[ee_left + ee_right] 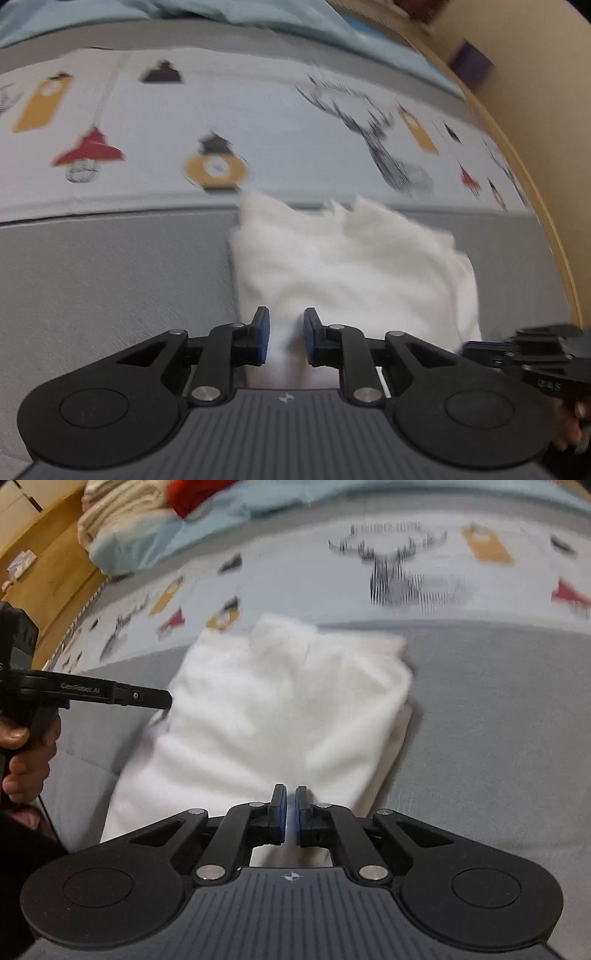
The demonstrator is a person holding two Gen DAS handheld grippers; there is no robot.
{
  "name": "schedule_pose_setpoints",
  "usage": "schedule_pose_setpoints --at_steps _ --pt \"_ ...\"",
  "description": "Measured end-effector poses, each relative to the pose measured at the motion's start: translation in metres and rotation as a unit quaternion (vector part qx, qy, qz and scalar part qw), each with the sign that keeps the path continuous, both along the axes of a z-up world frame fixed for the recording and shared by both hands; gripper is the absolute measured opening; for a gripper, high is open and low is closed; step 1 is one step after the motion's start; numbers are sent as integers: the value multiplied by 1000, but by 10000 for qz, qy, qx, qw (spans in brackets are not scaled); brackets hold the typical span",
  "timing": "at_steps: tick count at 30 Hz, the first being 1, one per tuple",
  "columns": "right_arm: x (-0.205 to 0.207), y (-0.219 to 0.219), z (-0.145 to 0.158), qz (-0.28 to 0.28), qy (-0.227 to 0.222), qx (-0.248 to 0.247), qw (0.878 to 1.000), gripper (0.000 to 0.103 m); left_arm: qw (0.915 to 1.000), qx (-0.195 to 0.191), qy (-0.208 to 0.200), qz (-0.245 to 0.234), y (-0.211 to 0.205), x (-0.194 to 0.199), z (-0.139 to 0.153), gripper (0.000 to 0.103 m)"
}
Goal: Fold small clothes
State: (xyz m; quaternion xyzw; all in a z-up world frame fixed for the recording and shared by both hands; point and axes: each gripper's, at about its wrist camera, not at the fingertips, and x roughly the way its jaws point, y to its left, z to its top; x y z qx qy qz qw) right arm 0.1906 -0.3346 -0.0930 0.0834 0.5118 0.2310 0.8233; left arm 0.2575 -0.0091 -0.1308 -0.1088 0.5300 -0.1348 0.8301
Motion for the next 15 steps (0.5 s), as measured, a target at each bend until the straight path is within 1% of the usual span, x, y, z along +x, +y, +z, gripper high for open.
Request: schedule_pose_setpoints --at_steps 1,2,3,5,6,7,8,9,11,12,13,14,15 --pt "4 -2 0 -224 -95 -15 9997 20 9999 -18 69 131 4 2 -3 26" --pt "9 -4 -3 -465 -103 -25 9989 36 9995 -89 197 228 7 5 -7 33" --pt "14 -9 -7 -770 -58 -67 9970 49 9988 -208 335 286 9 7 -13 36" --pt "28 -17 -18 -1314 162 -241 9909 54 9973 -374 516 358 12 11 -20 42" --pt "33 -20 -25 -1507 320 -290 9876 54 9966 -431 579 394 13 13 -23 43" --pt "39 -21 -32 -1629 483 -213 9852 54 9958 -492 639 428 14 15 -26 44" --pt "43 -24 -39 -1722 650 -36 9829 54 9948 -559 707 466 15 17 -29 44" --pt "45 -26 -43 -1785 739 99 9811 54 9939 -607 770 509 17 19 -32 45" --pt "50 -27 -47 -1871 779 246 9789 54 9916 -741 864 614 23 22 -38 46" --pt "50 -26 -47 -1894 786 289 9783 53 9907 -811 879 642 24 25 -38 46" --pt "53 -26 -48 -1924 785 330 9776 50 9902 -870 878 646 24 26 -39 45" --pt "54 -26 -48 -1952 786 389 9768 41 9902 -897 871 624 23 28 -40 43" --pt "56 -26 -48 -1976 795 443 9760 32 9910 -880 847 553 21 30 -40 37"
